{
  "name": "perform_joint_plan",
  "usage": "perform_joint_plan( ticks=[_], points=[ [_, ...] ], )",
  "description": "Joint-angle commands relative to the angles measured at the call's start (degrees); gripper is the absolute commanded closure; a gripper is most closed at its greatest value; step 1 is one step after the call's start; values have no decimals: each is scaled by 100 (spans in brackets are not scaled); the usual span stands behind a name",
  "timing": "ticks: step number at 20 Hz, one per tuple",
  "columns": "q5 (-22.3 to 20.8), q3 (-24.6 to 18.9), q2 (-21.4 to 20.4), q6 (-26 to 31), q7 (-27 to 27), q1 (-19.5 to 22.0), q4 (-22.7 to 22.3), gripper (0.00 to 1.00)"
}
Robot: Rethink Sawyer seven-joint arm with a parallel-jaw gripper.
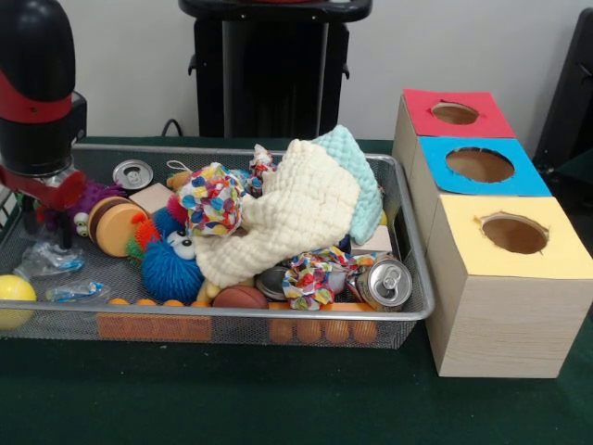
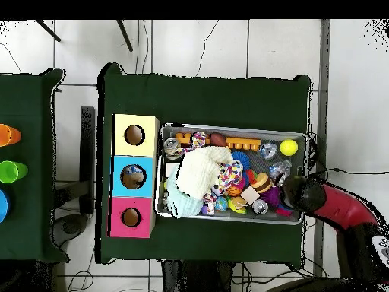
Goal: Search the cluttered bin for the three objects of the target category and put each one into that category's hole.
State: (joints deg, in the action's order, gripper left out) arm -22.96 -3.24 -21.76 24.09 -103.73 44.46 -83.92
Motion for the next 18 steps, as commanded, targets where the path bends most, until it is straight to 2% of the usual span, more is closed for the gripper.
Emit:
perform_joint_plan(
  ticks=[1, 7, 11, 12, 18],
  points=[
    [-205, -760, 207, 62, 475, 174, -311, 0],
    [-37, -982, -132, 438, 518, 218, -481, 0],
    [-200, -979, -105, 226, 496, 189, -436, 0],
    [-263, -1006, -109, 120, 501, 211, -455, 100],
    [-286, -855, -122, 12, 259, 69, -441, 100]
  ],
)
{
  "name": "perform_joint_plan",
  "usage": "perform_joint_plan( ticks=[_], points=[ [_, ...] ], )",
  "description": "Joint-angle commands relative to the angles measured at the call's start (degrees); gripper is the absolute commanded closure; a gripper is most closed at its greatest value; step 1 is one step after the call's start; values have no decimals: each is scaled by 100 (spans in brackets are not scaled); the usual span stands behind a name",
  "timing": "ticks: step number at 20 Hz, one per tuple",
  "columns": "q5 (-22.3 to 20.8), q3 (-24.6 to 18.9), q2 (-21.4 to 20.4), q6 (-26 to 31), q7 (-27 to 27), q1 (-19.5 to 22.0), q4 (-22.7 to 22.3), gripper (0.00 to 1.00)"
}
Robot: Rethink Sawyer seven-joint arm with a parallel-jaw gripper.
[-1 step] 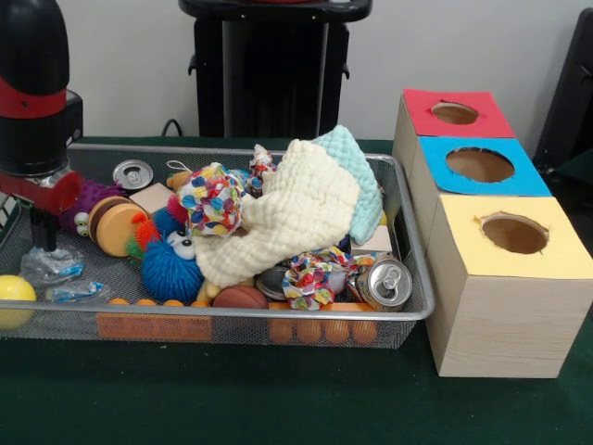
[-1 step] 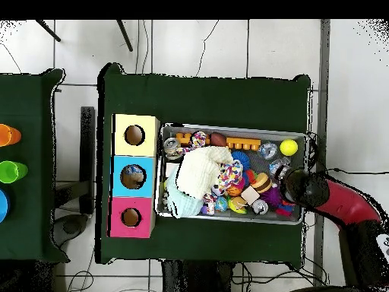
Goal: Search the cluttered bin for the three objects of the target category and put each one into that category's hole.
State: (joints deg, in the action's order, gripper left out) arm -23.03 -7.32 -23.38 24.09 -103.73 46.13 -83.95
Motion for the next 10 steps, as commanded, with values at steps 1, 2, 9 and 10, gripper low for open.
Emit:
perform_joint_plan(
  ticks=[1, 2, 9, 10],
  points=[
    [-256, -452, 37, 10, 225, -91, -459, 100],
    [-254, -463, 26, 2, 225, -88, -468, 100],
    [-288, -420, 83, -96, 151, -144, -435, 100],
    [-289, -434, 113, -96, 169, -129, -413, 100]
  ],
)
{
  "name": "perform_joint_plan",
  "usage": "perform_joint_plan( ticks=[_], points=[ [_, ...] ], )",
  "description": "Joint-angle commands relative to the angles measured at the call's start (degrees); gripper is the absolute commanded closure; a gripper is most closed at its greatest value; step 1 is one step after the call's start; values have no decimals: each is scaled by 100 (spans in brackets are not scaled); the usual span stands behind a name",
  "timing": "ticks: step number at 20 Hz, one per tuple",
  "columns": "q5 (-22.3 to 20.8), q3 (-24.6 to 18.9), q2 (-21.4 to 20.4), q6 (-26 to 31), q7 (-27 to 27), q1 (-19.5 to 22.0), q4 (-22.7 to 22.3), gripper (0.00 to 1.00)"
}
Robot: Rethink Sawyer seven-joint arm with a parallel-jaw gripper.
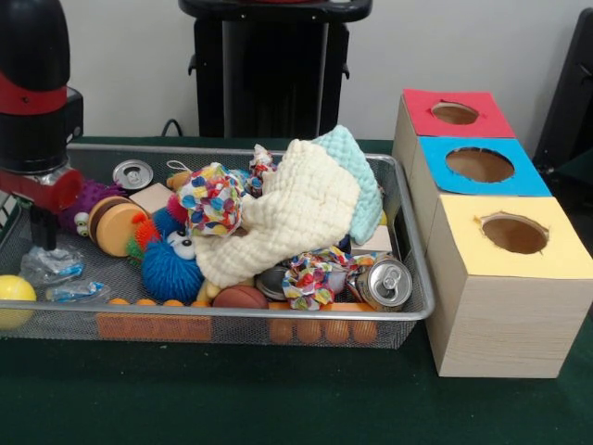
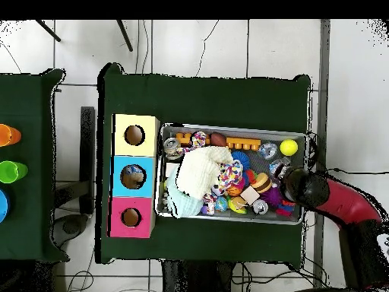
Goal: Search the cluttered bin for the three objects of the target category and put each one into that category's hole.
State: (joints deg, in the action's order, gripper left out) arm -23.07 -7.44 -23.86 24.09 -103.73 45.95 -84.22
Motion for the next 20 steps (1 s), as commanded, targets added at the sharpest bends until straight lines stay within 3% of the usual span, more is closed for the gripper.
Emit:
perform_joint_plan(
  ticks=[1, 5, 10, 11, 20],
  points=[
    [-273, -443, 157, -80, 185, -89, -397, 100],
    [-141, -517, -134, 209, 264, -56, -580, 100],
    [-272, -486, 2, -128, 201, -60, -525, 100],
    [-295, -531, 12, -237, 216, -7, -554, 0],
    [-237, -462, 169, -397, -27, -95, -470, 0]
  ],
)
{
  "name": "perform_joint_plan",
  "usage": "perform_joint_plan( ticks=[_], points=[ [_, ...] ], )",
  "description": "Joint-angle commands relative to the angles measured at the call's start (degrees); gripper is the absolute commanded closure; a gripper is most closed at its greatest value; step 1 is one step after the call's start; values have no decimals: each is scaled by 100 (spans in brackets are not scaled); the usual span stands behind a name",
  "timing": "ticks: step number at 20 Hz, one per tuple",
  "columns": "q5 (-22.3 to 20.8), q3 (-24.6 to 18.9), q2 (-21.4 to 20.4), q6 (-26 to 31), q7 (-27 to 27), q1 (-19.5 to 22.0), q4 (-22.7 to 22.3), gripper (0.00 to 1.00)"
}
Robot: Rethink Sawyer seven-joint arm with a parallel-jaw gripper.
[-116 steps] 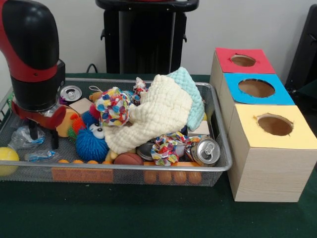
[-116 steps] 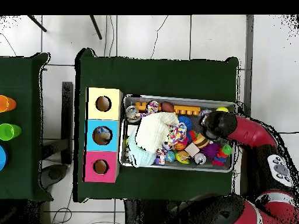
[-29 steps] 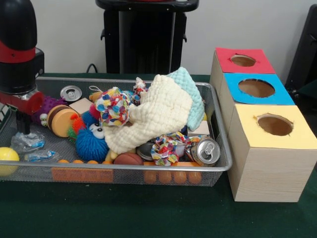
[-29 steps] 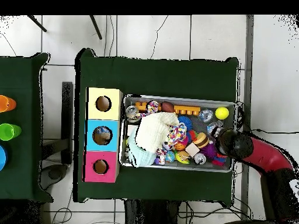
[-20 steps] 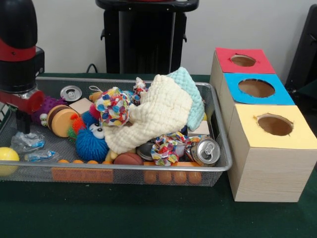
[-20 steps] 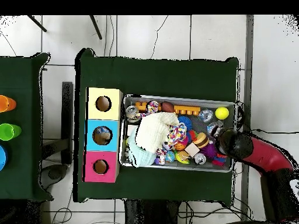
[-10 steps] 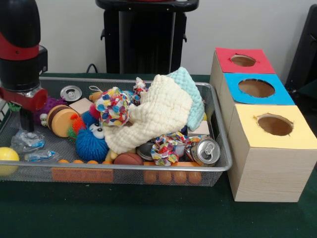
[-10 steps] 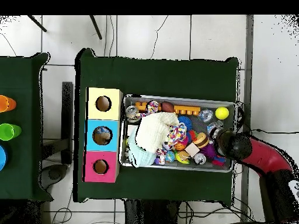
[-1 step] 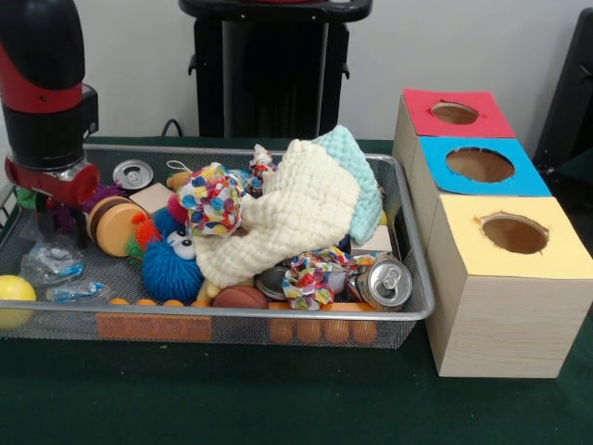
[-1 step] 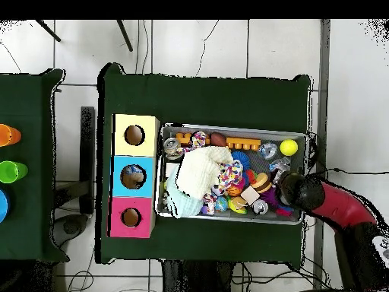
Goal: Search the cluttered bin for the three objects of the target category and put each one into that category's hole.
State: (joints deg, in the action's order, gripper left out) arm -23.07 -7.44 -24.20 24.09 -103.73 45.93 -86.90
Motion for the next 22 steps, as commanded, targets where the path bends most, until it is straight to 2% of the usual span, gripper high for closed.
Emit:
perform_joint_plan(
  ticks=[1, 3, 7, 10, 14, 22],
  points=[
    [-241, -434, 218, -439, -76, -124, -199, 0],
    [-286, -337, 346, -601, -205, -223, -121, 0],
    [-429, -23, 873, -1071, -450, -514, 332, 0],
    [-491, 83, 1143, -1363, -400, -496, 499, 0],
    [-518, 113, 1201, -1407, -262, -399, 517, 0],
    [-521, 194, 1431, -1545, -324, -413, 729, 0]
  ],
)
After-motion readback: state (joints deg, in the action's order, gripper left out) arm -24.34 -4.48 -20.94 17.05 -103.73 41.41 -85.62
